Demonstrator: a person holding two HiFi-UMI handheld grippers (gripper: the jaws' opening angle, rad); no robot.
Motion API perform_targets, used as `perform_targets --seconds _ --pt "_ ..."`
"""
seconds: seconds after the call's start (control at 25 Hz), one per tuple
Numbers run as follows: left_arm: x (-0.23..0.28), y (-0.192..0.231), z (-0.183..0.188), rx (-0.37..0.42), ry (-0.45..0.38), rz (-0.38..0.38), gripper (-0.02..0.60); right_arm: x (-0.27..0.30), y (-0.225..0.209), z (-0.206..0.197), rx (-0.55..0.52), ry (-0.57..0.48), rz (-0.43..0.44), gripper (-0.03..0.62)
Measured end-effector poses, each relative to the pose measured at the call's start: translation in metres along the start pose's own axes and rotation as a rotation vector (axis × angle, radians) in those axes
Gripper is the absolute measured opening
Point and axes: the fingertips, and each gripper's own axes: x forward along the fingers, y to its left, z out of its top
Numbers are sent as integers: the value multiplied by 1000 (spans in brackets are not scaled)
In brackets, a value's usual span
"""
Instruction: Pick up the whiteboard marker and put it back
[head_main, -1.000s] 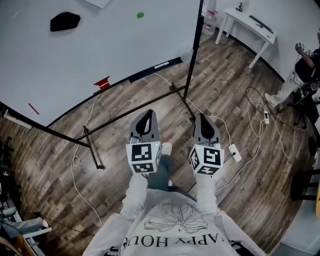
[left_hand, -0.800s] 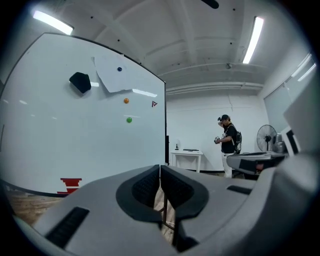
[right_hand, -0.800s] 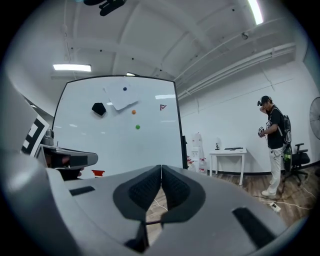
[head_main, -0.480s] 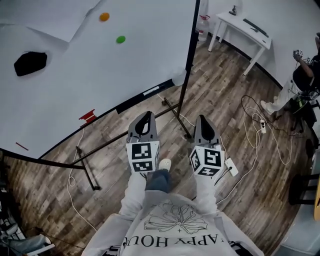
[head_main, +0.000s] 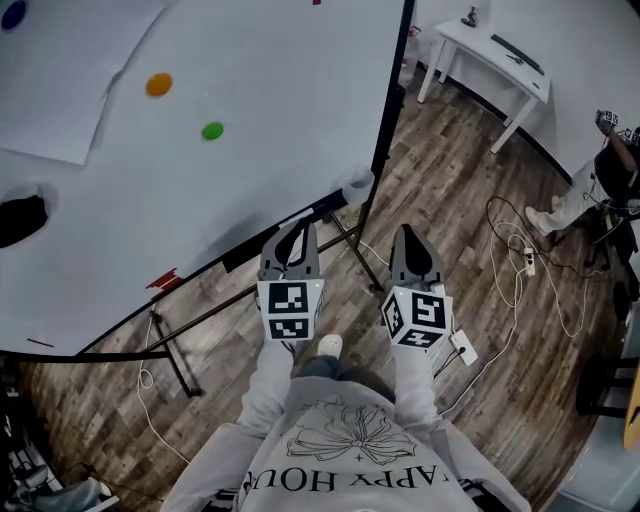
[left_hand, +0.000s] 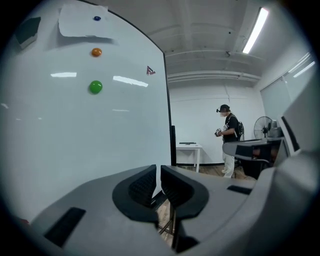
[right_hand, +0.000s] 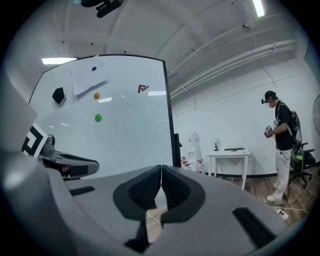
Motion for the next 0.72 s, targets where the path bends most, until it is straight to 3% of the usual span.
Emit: perform_targets --seconds 0.36,0.56,0.64,0.72 --pt "54 10 -22 43 111 -10 8 46 -13 -15 9 50 23 3" --pt "81 4 -39 133 197 -52 12 62 -25 -26 10 88 48 3" --pt "91 0 -47 164 238 -75 74 68 -31 -31 13 105 57 3" --pt "103 -2 -58 210 282 -87 85 74 -34 -35 14 119 68 3"
